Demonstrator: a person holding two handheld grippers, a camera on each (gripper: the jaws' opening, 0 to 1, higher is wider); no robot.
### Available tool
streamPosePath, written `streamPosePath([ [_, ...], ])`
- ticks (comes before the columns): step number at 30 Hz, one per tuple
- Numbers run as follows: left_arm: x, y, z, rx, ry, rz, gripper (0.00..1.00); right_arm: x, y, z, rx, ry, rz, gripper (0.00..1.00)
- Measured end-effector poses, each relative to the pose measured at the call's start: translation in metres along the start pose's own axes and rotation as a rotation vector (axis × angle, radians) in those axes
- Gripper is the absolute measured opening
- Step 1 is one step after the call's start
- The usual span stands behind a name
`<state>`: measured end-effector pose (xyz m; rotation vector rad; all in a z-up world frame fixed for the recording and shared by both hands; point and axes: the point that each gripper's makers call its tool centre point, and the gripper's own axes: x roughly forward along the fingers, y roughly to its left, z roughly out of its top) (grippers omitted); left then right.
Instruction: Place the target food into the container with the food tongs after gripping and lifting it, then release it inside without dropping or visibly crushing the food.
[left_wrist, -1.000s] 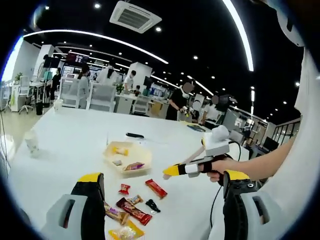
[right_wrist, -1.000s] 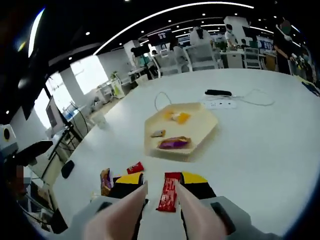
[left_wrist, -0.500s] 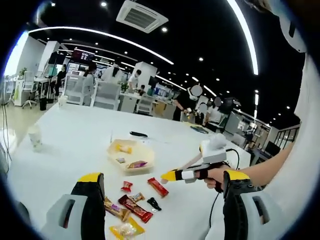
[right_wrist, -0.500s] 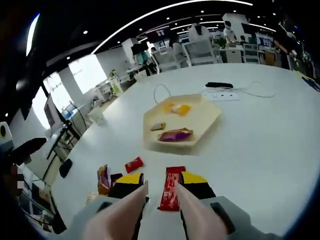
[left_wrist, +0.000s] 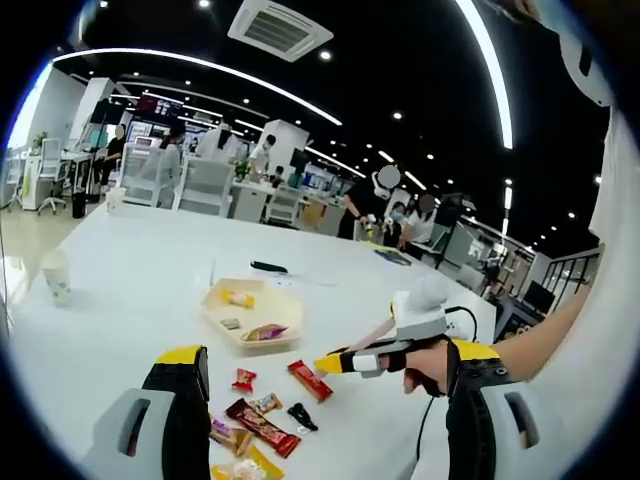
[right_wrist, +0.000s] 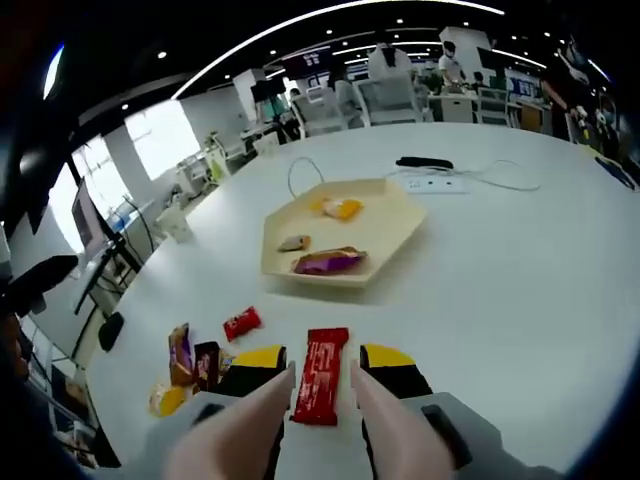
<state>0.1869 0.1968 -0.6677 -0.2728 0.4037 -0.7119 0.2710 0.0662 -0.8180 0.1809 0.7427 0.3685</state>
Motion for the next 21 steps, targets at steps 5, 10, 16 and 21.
streamPosePath([
  [5,-0.006,0.003,-0.006,-0.005,0.009,0.010,0.99,0.004,0.003,-0.005,0.018,0.013,0.008,0.29],
  [10,-0.008,0.005,-0.009,0.026,0.022,0.021,0.99,0.009,0.007,-0.014,0.031,0.040,0.022,0.28],
  [16,-0.004,0.001,-0.010,0.016,0.033,0.004,0.99,0.014,0.010,-0.013,0.001,0.043,0.012,0.28],
  [21,0.003,-0.006,-0.007,0.043,0.024,-0.008,0.99,0.018,0.008,-0.014,-0.032,0.051,-0.019,0.28],
])
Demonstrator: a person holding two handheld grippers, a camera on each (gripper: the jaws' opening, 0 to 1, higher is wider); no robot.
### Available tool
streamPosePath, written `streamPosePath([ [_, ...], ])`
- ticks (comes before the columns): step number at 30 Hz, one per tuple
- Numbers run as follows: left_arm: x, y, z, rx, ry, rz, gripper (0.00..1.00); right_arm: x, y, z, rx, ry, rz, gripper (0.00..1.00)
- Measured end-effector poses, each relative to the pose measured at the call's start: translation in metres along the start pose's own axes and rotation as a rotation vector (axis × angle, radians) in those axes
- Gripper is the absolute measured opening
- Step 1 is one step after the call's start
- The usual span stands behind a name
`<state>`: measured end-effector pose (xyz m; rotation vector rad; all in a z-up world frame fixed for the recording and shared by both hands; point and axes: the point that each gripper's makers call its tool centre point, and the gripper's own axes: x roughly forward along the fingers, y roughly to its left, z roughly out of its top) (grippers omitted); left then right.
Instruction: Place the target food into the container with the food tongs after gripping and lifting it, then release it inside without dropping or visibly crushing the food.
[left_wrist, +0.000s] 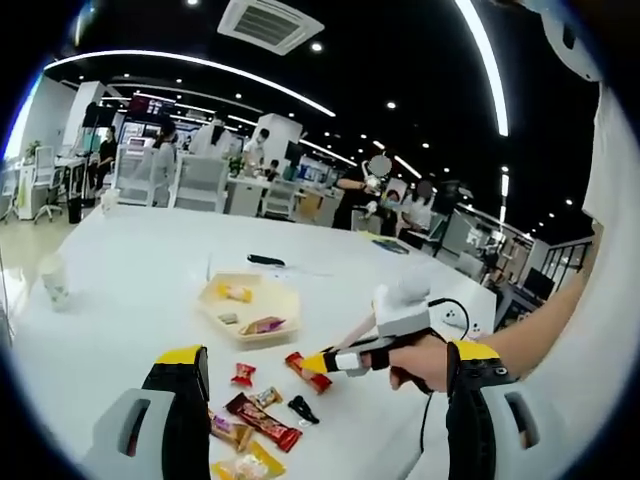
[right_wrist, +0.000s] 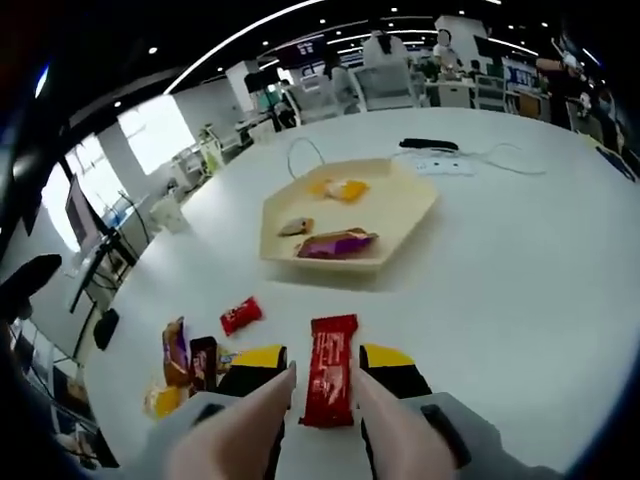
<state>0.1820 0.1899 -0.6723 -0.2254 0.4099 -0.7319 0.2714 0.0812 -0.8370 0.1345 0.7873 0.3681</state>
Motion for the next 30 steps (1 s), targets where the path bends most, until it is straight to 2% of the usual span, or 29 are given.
streamPosePath([
  [15,0.003,-0.003,-0.008,-0.033,0.014,-0.011,0.99,0.008,-0.001,-0.005,-0.064,0.033,-0.019,0.29],
  [17,0.006,-0.006,-0.008,-0.037,0.017,-0.018,0.99,0.007,0.002,-0.007,-0.090,0.032,-0.012,0.29],
  [19,0.008,-0.007,-0.009,-0.038,0.017,-0.022,0.99,0.007,0.003,-0.008,-0.155,0.028,-0.015,0.29],
  [24,0.016,-0.016,-0.008,-0.046,0.018,-0.052,0.99,0.008,0.006,-0.009,-0.220,0.033,-0.032,0.29],
  [30,0.019,-0.023,-0.010,-0.046,0.029,-0.081,0.99,0.008,0.004,-0.009,-0.234,0.028,-0.030,0.28],
])
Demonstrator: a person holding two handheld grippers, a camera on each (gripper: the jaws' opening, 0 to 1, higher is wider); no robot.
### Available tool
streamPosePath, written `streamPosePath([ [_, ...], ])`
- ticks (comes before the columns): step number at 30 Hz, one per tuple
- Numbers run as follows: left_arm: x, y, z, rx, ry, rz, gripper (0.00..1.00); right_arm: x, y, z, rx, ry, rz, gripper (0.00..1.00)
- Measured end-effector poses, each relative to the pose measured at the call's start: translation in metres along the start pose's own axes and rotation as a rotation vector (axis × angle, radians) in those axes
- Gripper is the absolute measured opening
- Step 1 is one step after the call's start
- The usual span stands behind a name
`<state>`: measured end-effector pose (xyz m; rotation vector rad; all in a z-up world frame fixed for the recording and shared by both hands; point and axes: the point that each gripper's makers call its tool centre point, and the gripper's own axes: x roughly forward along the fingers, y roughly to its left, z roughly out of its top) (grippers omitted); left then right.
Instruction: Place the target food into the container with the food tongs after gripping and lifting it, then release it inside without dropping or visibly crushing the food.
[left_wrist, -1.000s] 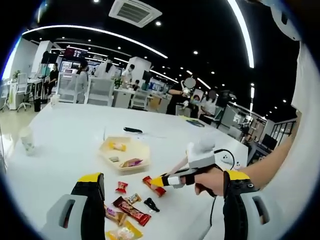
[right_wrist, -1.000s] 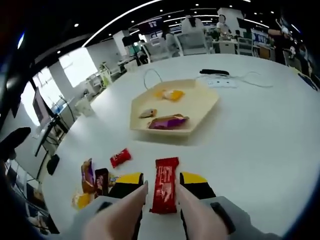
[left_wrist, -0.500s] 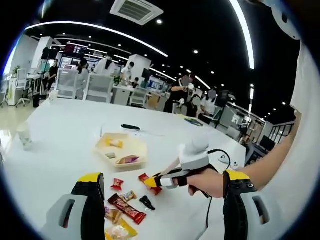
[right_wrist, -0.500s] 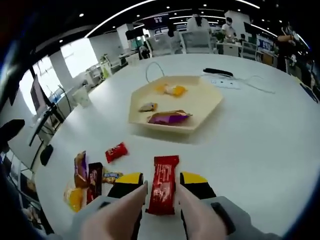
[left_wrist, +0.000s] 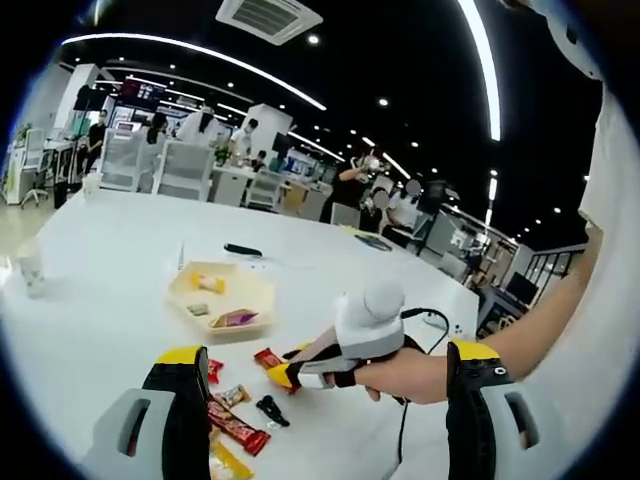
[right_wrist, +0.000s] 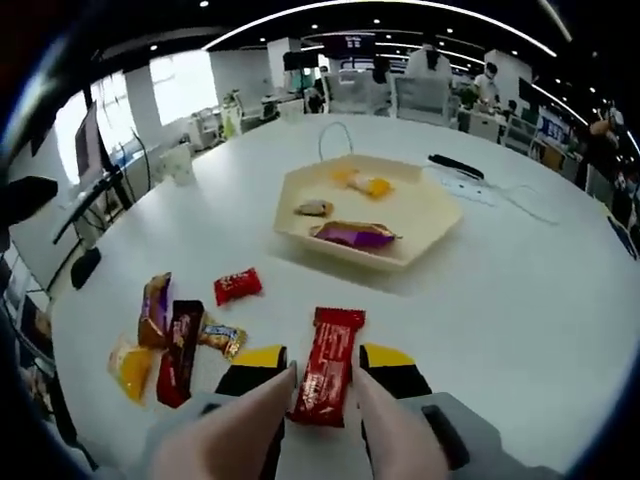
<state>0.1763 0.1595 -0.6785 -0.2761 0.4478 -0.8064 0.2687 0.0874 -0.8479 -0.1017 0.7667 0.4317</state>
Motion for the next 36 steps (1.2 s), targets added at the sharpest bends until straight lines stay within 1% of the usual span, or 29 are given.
streamPosePath([
  [3,0.001,-0.002,-0.003,-0.001,0.007,-0.010,0.99,-0.001,0.000,0.000,-0.001,-0.008,0.001,0.27],
  [4,0.001,-0.002,-0.004,0.000,0.014,-0.016,0.99,-0.001,0.000,0.000,-0.021,-0.014,0.009,0.26],
  [5,0.002,-0.003,-0.005,0.000,0.019,-0.018,0.99,0.000,0.000,0.000,-0.019,-0.012,0.008,0.25],
  [8,0.001,-0.009,-0.006,-0.005,0.038,-0.043,0.99,0.000,-0.001,0.000,-0.022,-0.017,0.012,0.23],
  [11,0.002,-0.014,-0.002,-0.004,0.024,-0.059,0.99,-0.002,-0.005,-0.001,-0.015,-0.030,0.024,0.22],
  [12,0.004,-0.015,-0.002,-0.004,0.027,-0.060,0.99,-0.002,-0.005,-0.001,-0.016,-0.030,0.030,0.21],
  [14,0.007,-0.017,-0.005,0.005,0.041,-0.060,0.99,-0.001,-0.002,-0.001,-0.045,-0.012,0.056,0.21],
  [16,0.006,-0.019,-0.003,0.012,0.043,-0.056,0.99,0.000,-0.002,0.000,-0.059,-0.003,0.072,0.21],
  [19,0.002,-0.025,0.002,0.020,0.013,-0.044,0.99,-0.001,-0.001,-0.001,-0.084,-0.001,0.105,0.21],
  [23,-0.003,-0.027,-0.001,0.020,0.005,-0.018,0.99,-0.002,0.000,-0.002,-0.092,-0.007,0.116,0.22],
  [29,-0.014,-0.024,-0.008,0.000,-0.007,0.025,0.99,-0.002,0.001,-0.002,-0.112,-0.016,0.129,0.22],
  [34,-0.019,-0.023,-0.006,-0.007,-0.017,0.039,0.98,-0.003,0.001,-0.003,-0.117,-0.011,0.131,0.22],
  [36,-0.021,-0.020,-0.004,-0.003,-0.019,0.047,0.98,-0.004,0.002,-0.004,-0.140,-0.037,0.131,0.22],
])
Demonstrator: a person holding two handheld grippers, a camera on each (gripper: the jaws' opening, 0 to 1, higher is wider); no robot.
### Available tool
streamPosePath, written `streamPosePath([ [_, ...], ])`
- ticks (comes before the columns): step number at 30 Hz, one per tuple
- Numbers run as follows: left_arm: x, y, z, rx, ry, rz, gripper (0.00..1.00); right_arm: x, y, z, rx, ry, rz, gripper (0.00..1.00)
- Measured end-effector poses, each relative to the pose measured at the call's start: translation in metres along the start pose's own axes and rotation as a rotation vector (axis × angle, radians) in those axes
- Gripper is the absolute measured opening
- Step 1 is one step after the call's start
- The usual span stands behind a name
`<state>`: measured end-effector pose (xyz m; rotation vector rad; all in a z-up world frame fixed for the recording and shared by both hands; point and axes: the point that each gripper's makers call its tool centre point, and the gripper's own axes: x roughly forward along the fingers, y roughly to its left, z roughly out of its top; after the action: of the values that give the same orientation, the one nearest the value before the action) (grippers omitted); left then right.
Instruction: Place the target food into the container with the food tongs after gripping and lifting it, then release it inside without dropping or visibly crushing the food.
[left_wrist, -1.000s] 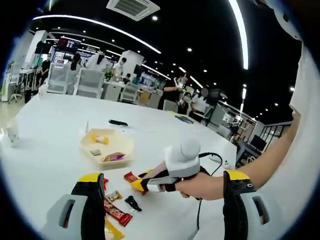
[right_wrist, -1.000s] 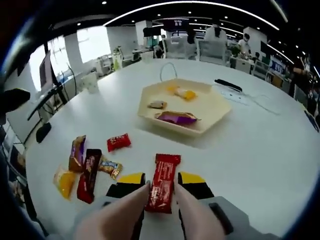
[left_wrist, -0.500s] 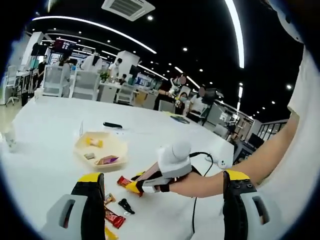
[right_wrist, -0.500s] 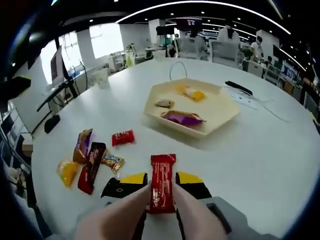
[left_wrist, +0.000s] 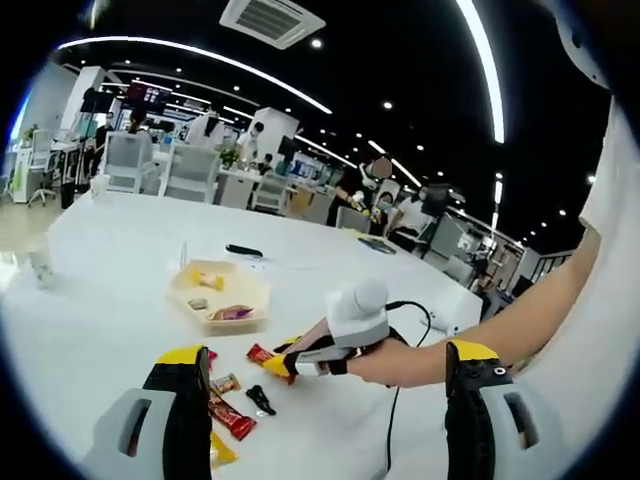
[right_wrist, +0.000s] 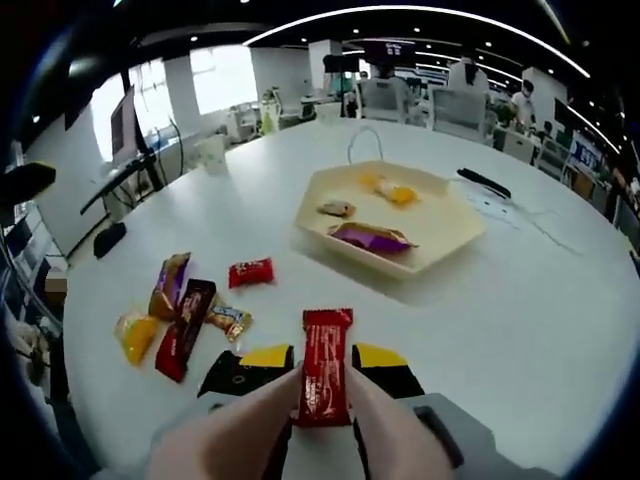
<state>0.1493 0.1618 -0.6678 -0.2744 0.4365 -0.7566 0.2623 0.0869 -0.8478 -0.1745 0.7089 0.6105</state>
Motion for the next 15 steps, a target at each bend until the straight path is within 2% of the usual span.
streamPosePath([
  [5,-0.004,0.005,0.009,0.004,-0.015,0.016,0.98,-0.001,0.000,0.001,-0.007,-0.007,0.014,0.22],
  [12,-0.004,0.014,0.008,0.018,-0.007,0.015,0.97,0.000,0.000,0.001,-0.019,-0.012,0.035,0.22],
  [15,-0.009,0.020,0.013,0.027,-0.032,0.036,0.98,-0.001,0.000,0.000,-0.031,-0.013,0.047,0.22],
])
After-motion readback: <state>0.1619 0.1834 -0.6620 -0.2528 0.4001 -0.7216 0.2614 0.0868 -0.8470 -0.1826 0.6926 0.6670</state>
